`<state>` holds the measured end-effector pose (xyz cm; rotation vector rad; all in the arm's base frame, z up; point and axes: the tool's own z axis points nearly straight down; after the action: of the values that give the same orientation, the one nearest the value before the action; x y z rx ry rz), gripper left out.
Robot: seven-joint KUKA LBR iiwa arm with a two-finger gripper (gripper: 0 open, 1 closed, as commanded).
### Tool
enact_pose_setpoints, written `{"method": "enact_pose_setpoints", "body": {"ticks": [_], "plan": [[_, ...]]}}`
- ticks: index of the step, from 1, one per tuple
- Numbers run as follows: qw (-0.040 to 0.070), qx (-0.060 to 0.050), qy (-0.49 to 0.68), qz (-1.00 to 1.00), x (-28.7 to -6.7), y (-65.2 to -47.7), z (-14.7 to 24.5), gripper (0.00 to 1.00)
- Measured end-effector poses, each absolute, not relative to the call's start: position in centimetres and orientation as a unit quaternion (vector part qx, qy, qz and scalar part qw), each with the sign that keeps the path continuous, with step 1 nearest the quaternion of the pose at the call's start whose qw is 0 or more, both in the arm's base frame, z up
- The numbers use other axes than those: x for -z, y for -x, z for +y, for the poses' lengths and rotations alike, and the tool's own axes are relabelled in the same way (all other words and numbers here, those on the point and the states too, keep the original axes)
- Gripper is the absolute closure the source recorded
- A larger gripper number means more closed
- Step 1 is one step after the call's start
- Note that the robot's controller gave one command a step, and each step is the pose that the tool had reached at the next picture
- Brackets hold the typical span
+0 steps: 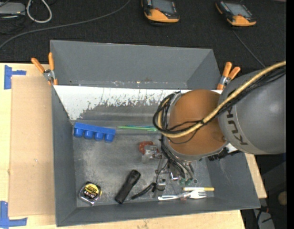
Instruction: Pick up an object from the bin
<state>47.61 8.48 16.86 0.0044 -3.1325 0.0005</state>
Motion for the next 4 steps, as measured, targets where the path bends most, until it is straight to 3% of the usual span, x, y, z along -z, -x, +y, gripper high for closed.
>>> {"method": "enact_pose_setpoints", "body": {"ticks": [1, 2, 3, 4], "plan": [[0.001, 0.0, 0.001, -1.0, -17.1, -47.8, 8.4, 0.0], [0.0, 0.001, -0.131, -0.991, -9.8, -47.7, 9.9, 0.0], [-0.002, 0.0, -0.17, -0.985, -8.7, -47.7, 10.7, 0.0], [-0.002, 0.001, -0.291, -0.957, -9.9, -47.8, 13.5, 0.0]]}}
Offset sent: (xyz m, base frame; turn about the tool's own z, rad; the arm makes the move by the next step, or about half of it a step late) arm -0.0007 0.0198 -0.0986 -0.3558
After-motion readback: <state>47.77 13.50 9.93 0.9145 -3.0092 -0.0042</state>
